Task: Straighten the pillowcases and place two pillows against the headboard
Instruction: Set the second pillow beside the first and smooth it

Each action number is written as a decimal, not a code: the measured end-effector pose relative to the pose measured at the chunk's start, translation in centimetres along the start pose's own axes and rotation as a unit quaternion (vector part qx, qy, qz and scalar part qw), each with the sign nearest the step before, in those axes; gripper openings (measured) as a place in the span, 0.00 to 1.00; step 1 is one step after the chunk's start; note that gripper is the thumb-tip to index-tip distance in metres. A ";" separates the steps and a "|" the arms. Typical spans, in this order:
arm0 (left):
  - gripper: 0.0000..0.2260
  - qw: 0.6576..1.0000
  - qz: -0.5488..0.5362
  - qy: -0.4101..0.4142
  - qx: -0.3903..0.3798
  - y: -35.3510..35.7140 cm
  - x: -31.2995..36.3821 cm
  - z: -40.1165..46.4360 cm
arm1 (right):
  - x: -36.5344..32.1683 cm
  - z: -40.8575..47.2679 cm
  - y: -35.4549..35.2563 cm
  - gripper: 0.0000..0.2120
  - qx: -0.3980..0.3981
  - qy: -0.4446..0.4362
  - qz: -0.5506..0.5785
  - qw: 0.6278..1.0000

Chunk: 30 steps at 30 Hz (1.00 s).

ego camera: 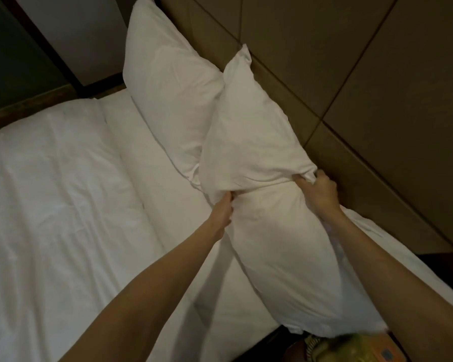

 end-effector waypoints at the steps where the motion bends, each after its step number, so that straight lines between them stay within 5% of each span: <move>1: 0.28 1.000 0.002 0.008 0.001 0.2 -0.1 0.1 | -0.1 0.1 -0.4 0.24 0.002 -0.004 -0.055 0.998; 3: 0.24 0.999 -0.003 0.037 0.029 -0.1 0.5 0.3 | -2.7 -0.2 -1.1 0.22 0.044 -0.067 -0.185 0.979; 8: 0.10 0.988 -0.004 0.094 0.119 -3.1 2.9 0.9 | -8.0 -4.8 -0.4 0.26 0.189 -0.255 -0.385 0.867; 13: 0.15 0.986 0.039 0.100 0.128 -5.2 4.9 1.8 | -2.2 -6.1 5.1 0.35 0.001 -0.349 -0.475 0.808; 18: 0.10 0.986 0.041 0.072 0.142 -7.9 3.4 1.3 | -0.8 -4.2 3.5 0.30 0.033 -0.301 -0.486 0.820; 22: 0.09 0.978 -0.016 0.077 0.193 -10.4 1.9 0.7 | -5.6 -5.4 5.2 0.22 0.087 -0.349 -0.426 0.830; 25: 0.09 0.972 -0.044 0.069 0.221 -11.5 1.2 1.1 | -9.0 -4.2 7.3 0.24 0.067 -0.390 -0.435 0.809; 30: 0.11 0.979 -0.010 0.038 0.199 -11.1 0.4 4.2 | -8.9 0.0 7.7 0.29 0.040 -0.365 -0.426 0.827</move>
Point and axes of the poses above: each hand's wrist, its own z-axis towards the middle knuckle, its own y-axis out of the palm, x = y × z, the point moved 9 cm from there along z, towards the middle knuckle, and after that the axes turned 1 degree about y, right-handed, at the moved point
